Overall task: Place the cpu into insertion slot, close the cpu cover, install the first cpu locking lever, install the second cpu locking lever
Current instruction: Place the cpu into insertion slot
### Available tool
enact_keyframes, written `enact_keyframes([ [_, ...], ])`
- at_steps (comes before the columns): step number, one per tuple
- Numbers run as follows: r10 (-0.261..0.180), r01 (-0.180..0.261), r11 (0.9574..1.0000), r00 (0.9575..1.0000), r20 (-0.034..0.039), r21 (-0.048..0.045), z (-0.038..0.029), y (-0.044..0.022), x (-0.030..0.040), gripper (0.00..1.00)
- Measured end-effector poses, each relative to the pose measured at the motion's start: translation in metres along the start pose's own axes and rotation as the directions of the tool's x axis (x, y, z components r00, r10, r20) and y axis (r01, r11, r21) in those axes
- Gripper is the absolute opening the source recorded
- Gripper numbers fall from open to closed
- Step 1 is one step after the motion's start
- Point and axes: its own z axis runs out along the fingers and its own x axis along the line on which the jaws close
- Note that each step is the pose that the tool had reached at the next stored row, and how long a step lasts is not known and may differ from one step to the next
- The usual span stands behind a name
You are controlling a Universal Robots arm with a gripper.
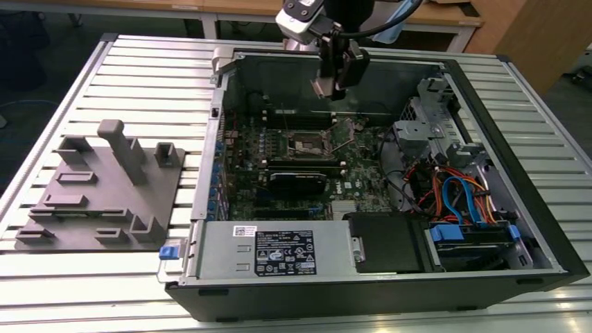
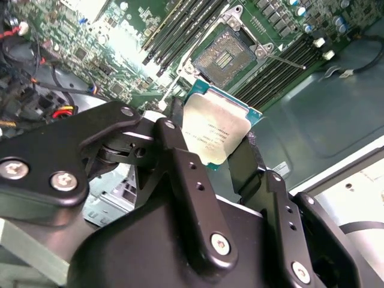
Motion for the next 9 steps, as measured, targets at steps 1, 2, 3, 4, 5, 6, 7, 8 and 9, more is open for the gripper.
enact_keyframes([
  [1,0.017,-0.017,0.9999,0.9999,0.0011,-0.0003,0.0007,0.0,0.0,0.54],
  [2,0.031,-0.031,0.9995,0.9995,0.002,-0.0003,0.0013,-0.0001,0.0,0.54],
  [3,0.039,-0.039,0.9992,0.9992,0.0025,0.0004,0.0019,-0.0002,0.0,0.54],
  [4,0.04,-0.04,0.9992,0.9992,0.0025,0.0011,0.0024,-0.0002,0.0,0.54],
  [5,0.04,-0.04,0.9992,0.9992,0.0023,0.0017,0.0032,-0.0003,-0.0001,0.54],
  [6,0.04,-0.04,0.9992,0.9992,0.0023,0.0023,0.0043,-0.0004,-0.0001,0.54],
  [7,0.04,-0.04,0.9992,0.9992,0.0023,0.0026,0.0059,-0.0005,0.0,0.54],
  [8,0.04,-0.04,0.9992,0.9992,0.0021,0.0028,0.0074,-0.0005,0.0001,0.54],
  [9,0.04,-0.04,0.9992,0.9992,0.0021,0.0032,0.0089,-0.0005,0.0003,0.54],
])
